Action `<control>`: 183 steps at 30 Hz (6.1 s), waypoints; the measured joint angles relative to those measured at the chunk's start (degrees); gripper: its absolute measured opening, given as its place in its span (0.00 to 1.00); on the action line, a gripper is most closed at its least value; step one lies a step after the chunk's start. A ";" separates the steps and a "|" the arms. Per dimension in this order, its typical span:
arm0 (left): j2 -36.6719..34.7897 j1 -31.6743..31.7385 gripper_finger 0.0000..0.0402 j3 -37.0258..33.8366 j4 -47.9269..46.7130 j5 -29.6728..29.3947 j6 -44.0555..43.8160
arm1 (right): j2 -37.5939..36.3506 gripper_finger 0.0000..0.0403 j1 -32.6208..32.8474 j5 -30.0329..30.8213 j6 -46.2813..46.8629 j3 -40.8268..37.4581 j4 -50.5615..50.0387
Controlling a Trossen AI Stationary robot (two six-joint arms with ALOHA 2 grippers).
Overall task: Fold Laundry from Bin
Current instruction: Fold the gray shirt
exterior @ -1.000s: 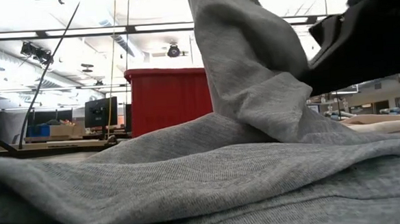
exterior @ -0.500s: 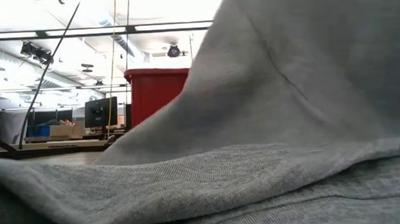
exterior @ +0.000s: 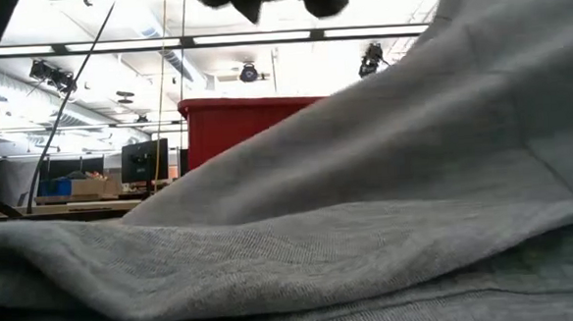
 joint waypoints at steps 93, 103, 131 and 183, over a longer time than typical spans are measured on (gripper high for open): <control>2.06 4.90 0.28 10.04 -37.49 -31.60 -18.32 | 2.02 0.41 -4.14 32.61 -2.42 -10.15 -29.01; 1.62 9.94 0.28 -9.12 -28.35 -44.24 -21.56 | 2.85 0.41 -5.49 41.13 -7.00 -12.90 -21.84; -10.68 13.50 0.28 -23.72 -66.02 -46.11 -28.56 | 12.07 0.41 -8.91 39.40 -22.05 -16.09 -7.32; -7.46 20.08 0.28 -25.00 -42.93 -52.53 -9.23 | 33.82 0.41 -17.27 33.23 -67.16 -4.27 53.11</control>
